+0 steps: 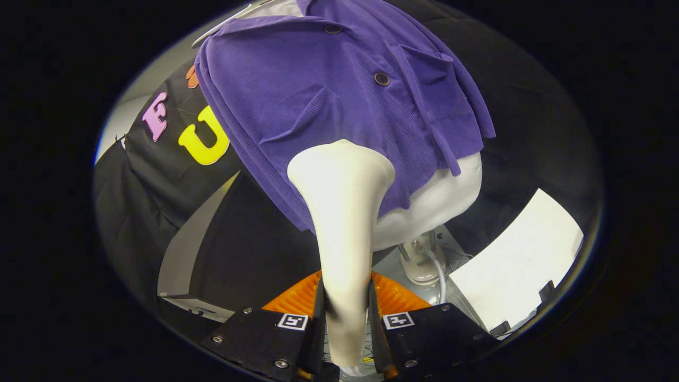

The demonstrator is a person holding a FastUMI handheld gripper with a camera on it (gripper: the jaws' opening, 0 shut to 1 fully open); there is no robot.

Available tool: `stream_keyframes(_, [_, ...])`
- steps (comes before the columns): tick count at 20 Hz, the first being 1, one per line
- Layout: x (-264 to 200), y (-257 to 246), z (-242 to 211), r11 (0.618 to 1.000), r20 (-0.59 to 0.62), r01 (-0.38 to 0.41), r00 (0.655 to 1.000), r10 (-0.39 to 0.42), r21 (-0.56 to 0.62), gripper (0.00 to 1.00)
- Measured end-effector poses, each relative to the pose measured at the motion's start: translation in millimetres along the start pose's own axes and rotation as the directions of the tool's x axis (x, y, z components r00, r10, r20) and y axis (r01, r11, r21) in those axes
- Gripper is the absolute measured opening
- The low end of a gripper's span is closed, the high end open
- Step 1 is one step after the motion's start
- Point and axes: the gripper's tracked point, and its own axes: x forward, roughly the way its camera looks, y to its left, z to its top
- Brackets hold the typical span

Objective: Iron the clothes twice with a garment steamer, once on the left side and once on the right side.

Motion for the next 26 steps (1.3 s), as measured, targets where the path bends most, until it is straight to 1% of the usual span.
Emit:
stream_keyframes(4, [15.0,-20.4,-34.5,0.999,-0.066,0.037,0.997,-0.036,0.016,0.37])
stream_keyframes(8, [14.2,-31.0,-58.5,0.998,-0.118,0.065,0.991,-0.061,0.028,0.37])
stream_keyframes(10, [7.1,-32.4,-59.2,0.997,-0.115,0.064,0.992,-0.06,0.032,0.37])
stream_keyframes(12, [-3.6,-26.4,-57.2,0.999,-0.091,0.035,0.995,-0.031,0.042,0.37])
stream_keyframes(16, [-54.0,-0.7,-27.5,0.999,-0.01,-0.035,0.999,0.035,0.001,0.37])
stream_keyframes(20, [-113.8,37.5,18.2,0.994,0.105,-0.099,0.989,0.103,-0.043,0.37])
stream_keyframes(23, [-159.0,60.0,53.9,0.985,0.198,-0.147,0.967,0.162,-0.087,0.37])
stream_keyframes(26, [-197.2,83.7,94.9,0.974,0.293,-0.178,0.932,0.212,-0.14,0.36])
